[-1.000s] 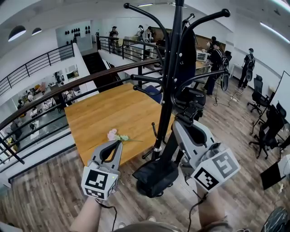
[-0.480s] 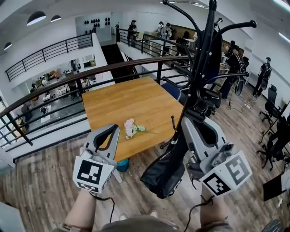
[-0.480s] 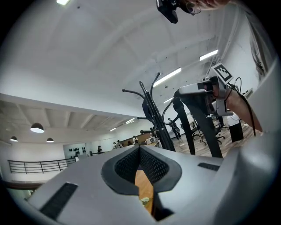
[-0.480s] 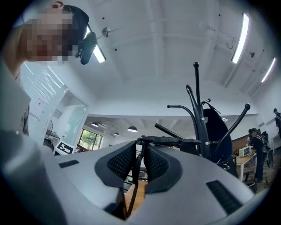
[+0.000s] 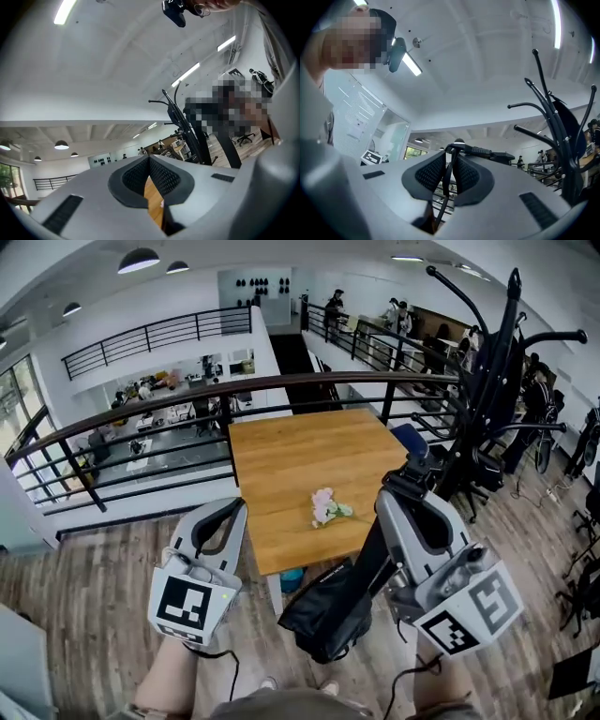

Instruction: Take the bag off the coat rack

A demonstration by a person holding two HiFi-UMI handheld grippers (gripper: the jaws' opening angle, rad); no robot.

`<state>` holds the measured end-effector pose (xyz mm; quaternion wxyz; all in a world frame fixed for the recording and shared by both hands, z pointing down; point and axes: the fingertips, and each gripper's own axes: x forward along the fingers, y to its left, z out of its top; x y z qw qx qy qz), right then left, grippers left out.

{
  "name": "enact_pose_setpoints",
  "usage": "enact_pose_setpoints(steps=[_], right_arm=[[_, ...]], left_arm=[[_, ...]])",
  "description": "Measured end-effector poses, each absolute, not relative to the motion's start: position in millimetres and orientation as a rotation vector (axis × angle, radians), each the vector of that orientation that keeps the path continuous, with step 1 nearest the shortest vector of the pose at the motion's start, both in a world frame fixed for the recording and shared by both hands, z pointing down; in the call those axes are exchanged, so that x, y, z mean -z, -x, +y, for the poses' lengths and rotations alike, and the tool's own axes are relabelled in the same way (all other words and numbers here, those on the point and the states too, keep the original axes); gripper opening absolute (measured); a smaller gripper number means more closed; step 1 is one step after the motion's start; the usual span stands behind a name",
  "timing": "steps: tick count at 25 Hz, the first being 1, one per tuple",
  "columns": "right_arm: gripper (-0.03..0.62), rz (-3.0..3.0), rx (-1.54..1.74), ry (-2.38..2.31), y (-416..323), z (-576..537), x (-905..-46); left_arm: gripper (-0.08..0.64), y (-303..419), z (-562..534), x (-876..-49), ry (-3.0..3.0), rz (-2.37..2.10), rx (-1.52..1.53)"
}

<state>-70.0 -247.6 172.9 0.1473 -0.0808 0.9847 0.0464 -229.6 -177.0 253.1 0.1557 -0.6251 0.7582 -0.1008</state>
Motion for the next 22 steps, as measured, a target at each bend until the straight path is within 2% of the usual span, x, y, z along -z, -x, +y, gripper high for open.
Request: enact_pose_setpoints(steps=[12,22], right_arm=[[0.048,2.878,0.037,-0.179,171,-162,-213],[0.046,2.972,0.094,-0.459,221,-106,-271]], left_arm=[[0.015,290,-56,-266,1.509,2.4,0.43],[0.015,306,17,-301,1.355,2.616,0.515]])
